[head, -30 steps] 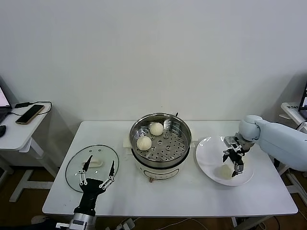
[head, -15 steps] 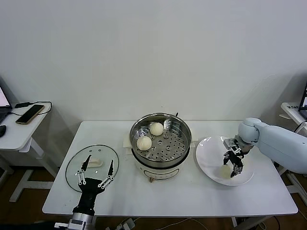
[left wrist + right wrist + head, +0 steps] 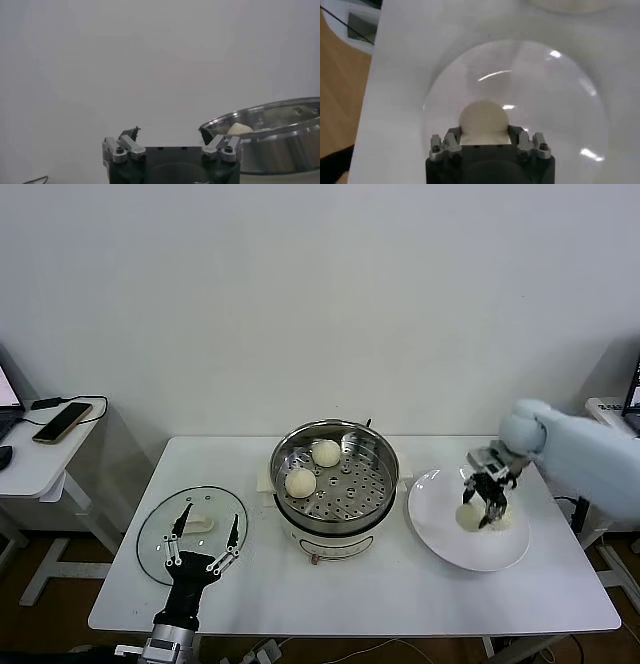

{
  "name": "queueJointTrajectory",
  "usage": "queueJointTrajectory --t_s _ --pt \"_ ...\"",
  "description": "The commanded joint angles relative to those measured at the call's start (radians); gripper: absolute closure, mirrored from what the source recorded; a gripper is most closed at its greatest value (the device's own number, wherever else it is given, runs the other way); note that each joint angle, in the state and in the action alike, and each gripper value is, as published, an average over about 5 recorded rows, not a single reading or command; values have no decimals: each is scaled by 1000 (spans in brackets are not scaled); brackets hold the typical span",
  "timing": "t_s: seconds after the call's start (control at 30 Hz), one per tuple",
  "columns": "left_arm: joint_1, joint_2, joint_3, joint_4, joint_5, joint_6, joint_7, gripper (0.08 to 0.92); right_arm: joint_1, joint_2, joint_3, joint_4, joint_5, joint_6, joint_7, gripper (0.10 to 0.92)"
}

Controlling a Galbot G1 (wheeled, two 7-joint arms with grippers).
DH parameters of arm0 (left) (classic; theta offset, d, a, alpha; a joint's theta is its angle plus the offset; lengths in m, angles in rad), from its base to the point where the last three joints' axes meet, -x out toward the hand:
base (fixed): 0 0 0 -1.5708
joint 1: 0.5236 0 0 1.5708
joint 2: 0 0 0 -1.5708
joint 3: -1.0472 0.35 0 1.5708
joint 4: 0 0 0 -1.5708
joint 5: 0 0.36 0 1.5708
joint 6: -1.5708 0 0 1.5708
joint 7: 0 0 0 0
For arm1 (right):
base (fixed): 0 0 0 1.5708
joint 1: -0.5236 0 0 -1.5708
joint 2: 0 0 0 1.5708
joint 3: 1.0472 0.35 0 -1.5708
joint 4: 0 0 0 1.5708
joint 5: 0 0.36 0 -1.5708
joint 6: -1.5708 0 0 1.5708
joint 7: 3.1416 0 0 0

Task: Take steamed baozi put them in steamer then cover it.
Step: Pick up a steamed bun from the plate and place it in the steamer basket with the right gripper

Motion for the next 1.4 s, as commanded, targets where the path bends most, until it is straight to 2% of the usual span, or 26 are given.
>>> queueJointTrajectory --t_s 0.03,0.27,0.43,0.67,1.03,1.4 --pt "1 6 2 -7 -3 -1 0 177 350 89 -104 115 48 244 -64 364" --pt "7 6 2 -16 -5 -2 -1 177 416 205 -109 214 48 351 -18 364" --pt "12 6 -1 -20 -5 -4 -1 177 380 277 -90 287 -28 457 40 370" --pt "16 4 -6 -29 -7 -4 -2 177 287 338 -77 361 -150 515 82 377" --pt "19 0 -11 -29 -11 -12 -3 177 161 408 -67 331 -316 663 120 381" --pt "16 -1 -17 -30 -19 -13 -4 177 55 420 -50 295 -392 687 122 380"
